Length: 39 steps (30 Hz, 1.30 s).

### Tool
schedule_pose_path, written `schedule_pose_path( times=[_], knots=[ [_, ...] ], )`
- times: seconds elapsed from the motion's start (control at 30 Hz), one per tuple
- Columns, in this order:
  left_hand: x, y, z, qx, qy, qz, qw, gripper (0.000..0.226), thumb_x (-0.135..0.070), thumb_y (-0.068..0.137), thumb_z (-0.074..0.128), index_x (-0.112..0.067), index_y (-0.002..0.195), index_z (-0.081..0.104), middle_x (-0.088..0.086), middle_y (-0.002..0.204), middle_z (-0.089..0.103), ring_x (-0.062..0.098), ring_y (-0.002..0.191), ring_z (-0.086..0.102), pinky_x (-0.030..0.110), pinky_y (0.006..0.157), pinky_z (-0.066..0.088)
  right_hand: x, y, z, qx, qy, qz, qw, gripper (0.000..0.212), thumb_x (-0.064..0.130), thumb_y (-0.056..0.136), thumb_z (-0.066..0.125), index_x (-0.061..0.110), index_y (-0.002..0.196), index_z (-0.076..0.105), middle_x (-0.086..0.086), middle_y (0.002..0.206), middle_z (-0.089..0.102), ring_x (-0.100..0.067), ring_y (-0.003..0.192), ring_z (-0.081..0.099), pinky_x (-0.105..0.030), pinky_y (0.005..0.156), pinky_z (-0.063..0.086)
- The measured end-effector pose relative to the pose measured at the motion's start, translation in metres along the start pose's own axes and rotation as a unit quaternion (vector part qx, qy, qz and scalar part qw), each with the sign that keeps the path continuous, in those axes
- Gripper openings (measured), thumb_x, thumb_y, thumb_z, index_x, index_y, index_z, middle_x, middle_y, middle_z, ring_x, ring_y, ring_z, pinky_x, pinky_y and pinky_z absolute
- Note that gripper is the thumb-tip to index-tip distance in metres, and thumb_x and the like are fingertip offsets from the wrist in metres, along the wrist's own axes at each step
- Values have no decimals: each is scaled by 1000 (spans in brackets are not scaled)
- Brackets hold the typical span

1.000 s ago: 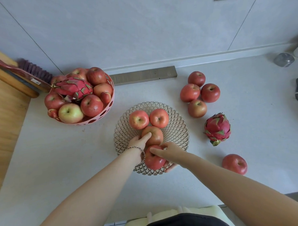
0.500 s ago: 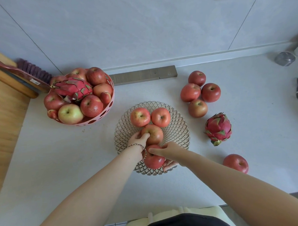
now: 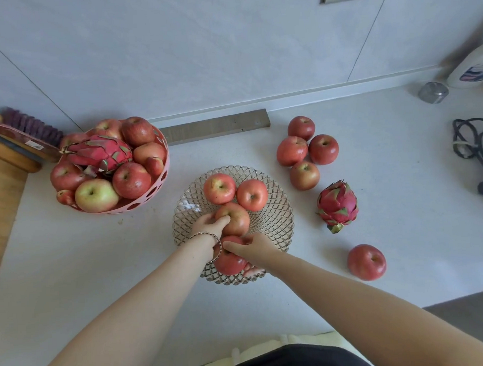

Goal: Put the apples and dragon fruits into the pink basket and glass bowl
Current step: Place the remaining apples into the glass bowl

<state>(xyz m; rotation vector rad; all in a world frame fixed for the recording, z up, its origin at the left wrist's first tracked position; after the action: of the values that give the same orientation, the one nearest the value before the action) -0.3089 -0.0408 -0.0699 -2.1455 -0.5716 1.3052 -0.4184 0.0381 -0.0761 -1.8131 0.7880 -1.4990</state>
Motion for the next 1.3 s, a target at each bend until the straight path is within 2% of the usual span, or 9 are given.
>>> schedule_pose_path(
  times=[0.13,0.2,0.33,0.43,0.6,0.83,1.0,1.13,1.3],
  knots=[
    [-8,-9,-1,15,84,44,995,46,-34,88,57,-10,127,50,6,114,56,23,94,57,33,82,46,5,-9,-15,-21,-95,-13,995,52,58,78,58,7,90,62,0,63,57,-13,52,59,-25,58,52],
    [-11,-14,-6,-4,133,93,987,47,-34,89,55,-7,127,48,10,118,55,25,108,55,35,90,43,10,-22,-39,-78,-161,-64,982,53,58,82,52,8,94,64,2,62,56,-13,57,57,-23,54,45],
    [-13,-25,-11,-40,208,185,960,45,-30,89,56,-8,127,47,14,129,52,28,117,51,39,98,40,-4,-54,-118,-239,-372,-84,893,46,45,84,55,17,120,53,-7,120,54,-25,110,52,-33,86,46],
    [-12,-27,-14,-65,235,216,946,40,-27,88,56,-7,122,52,14,127,54,29,118,50,41,100,40,-46,-60,-159,-229,-480,75,844,56,43,79,62,25,127,38,-9,132,33,-33,120,36,-45,92,42],
    [-1,-24,-35,-166,307,148,925,40,-28,87,57,-13,125,53,19,143,33,39,130,32,48,107,28,-77,-55,-165,-238,-452,102,853,65,2,78,56,29,127,25,-7,115,38,-32,103,51,-49,81,52],
    [13,-19,-41,-106,229,103,962,57,0,85,50,-15,138,34,19,143,25,41,110,53,42,99,40,-91,-58,-154,-237,-512,71,823,92,3,81,54,35,142,-7,-6,125,38,-29,110,43,-42,78,50],
    [15,-21,-45,-106,196,114,968,79,10,78,55,-20,144,24,16,137,35,33,113,51,40,97,42,-54,-78,-140,-268,-533,-23,802,74,12,74,63,19,136,22,-10,120,40,-28,109,42,-38,81,44],
    [23,-25,-44,-108,158,80,978,87,8,75,57,-16,146,13,17,137,39,34,116,50,41,98,45,-1,-83,-114,-239,-406,-151,869,66,22,67,70,14,124,39,-13,116,42,-33,111,41,-38,95,37],
    [37,-42,-30,-71,186,-2,980,89,2,82,53,-10,148,-5,18,150,14,37,126,40,42,105,36,34,-46,-82,-181,-379,-233,877,60,18,67,68,17,123,46,-11,117,46,-32,109,43,-38,95,40]
  ],
)
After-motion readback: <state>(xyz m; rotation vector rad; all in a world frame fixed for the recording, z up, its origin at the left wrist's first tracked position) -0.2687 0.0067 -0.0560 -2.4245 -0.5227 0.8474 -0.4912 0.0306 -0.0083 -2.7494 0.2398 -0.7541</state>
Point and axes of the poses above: each hand's wrist, its own y-axis towards the middle knuckle, its own z-axis out of the palm, x = y × z, the point moved 6 cm from there along y, towards the middle knuckle
